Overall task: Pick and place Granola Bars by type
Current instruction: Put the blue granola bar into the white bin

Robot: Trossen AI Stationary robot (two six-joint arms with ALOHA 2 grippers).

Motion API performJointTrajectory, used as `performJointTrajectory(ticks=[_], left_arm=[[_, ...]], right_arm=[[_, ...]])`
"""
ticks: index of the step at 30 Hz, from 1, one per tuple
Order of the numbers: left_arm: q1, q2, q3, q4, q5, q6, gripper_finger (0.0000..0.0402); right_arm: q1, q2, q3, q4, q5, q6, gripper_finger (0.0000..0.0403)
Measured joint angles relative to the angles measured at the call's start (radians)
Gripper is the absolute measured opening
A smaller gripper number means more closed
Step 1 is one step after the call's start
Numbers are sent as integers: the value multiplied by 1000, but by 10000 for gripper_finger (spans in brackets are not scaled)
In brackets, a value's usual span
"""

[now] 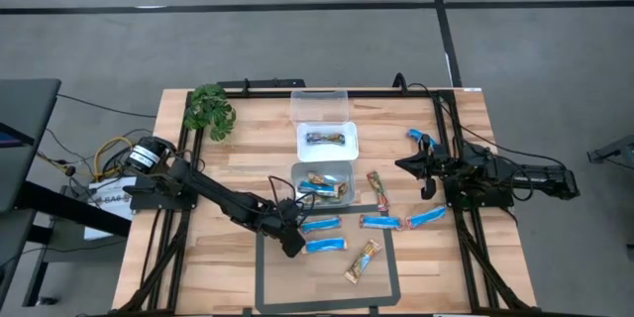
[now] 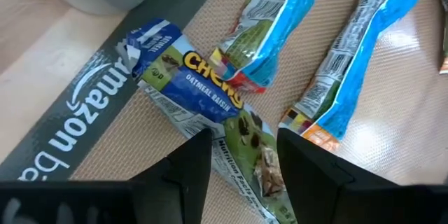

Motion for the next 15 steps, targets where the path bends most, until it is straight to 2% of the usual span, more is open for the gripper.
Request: performJointTrajectory(ticks=[8, 15], left_arm=[[0, 0, 0, -43, -12, 0, 147], [0, 0, 0, -39, -1, 12, 76]], right_arm=[[0, 0, 0, 0, 0, 0, 0], [0, 0, 0, 0, 0, 0, 0]])
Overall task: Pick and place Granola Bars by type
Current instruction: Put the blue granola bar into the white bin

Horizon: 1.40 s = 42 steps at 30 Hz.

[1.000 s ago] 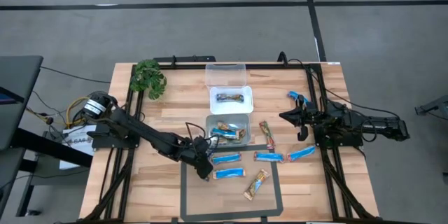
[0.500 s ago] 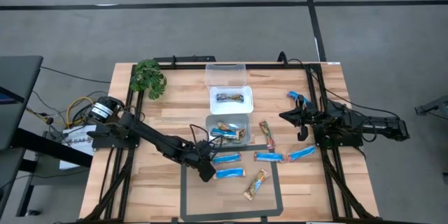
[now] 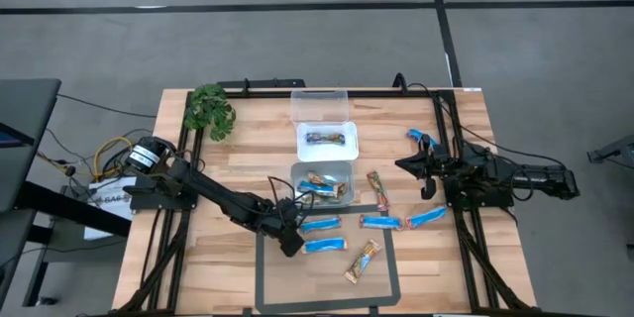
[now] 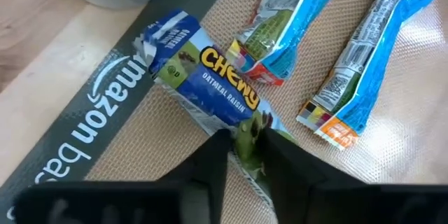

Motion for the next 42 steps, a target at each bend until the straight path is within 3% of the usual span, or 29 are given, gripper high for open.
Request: performJointTrajectory(ticks=[6, 13, 19, 25, 31, 37, 42], left_arm=[[0, 0, 0, 19, 49, 59, 9], [-2, -37, 0, 27, 125, 139, 10], [-2, -139, 0, 28, 118, 220, 1], [31, -248, 0, 32, 5, 351, 1], [104, -328, 0, 31, -195, 535, 1], [212, -353, 0, 32, -419, 725, 2], [311, -343, 0, 84, -529, 947, 2]], right_arm=[[0, 0, 0, 0, 0, 0, 0], [0, 0, 0, 0, 0, 0, 0], [0, 0, 0, 0, 0, 0, 0], [0, 0, 0, 0, 0, 0, 0], [0, 0, 0, 0, 0, 0, 0], [0, 0, 0, 0, 0, 0, 0], [0, 0, 0, 0, 0, 0, 0]])
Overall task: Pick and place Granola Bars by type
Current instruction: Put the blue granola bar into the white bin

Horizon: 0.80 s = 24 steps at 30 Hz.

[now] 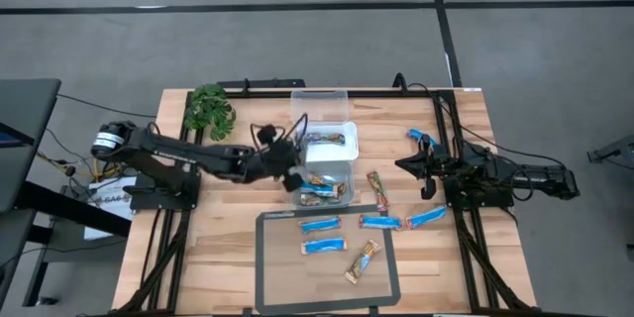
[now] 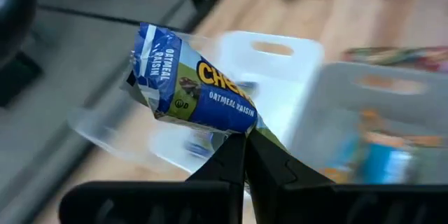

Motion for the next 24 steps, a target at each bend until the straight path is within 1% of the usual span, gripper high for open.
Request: performJointTrajectory(ticks=[4, 6, 8, 11, 13, 16, 20, 24], left_arm=[[66, 18, -1, 91, 1, 241, 2], [91, 17, -2, 140, 30, 368, 2], [109, 15, -1, 155, 68, 484, 2], [131, 15, -1, 158, 151, 638, 2], [144, 18, -1, 147, 235, 740, 2], [160, 52, -1, 135, 326, 912, 2], [186, 112, -2, 218, 338, 1107, 2], [216, 170, -2, 288, 330, 1188, 2]], right_arm=[[0, 0, 0, 0, 0, 0, 0], [0, 0, 0, 0, 0, 0, 0], [0, 0, 0, 0, 0, 0, 0], [0, 0, 0, 0, 0, 0, 0], [0, 0, 0, 0, 0, 0, 0], [0, 0, 0, 0, 0, 0, 0], [0, 0, 0, 0, 0, 0, 0], [0, 0, 0, 0, 1, 0, 0]])
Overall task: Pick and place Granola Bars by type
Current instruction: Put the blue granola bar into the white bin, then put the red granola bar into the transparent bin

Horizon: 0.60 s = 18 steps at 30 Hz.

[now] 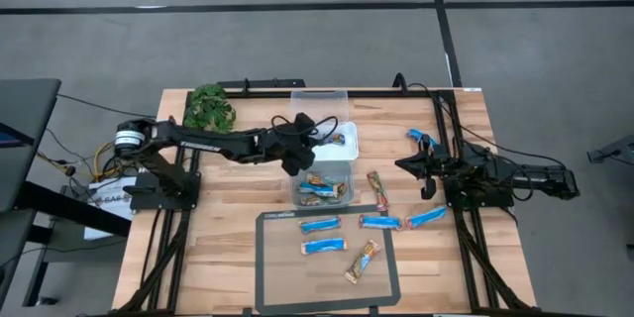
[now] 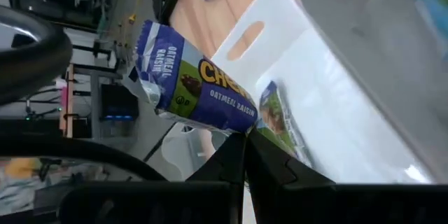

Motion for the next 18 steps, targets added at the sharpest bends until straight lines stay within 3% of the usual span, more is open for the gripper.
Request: performJointTrajectory(ticks=[9, 18], left_arm=[[35, 27, 1, 17, -2, -40, 12], [34, 27, 1, 10, -6, -89, 95]], right_arm=[[0, 0, 0, 0, 0, 0, 0], [0, 0, 0, 0, 0, 0, 0]])
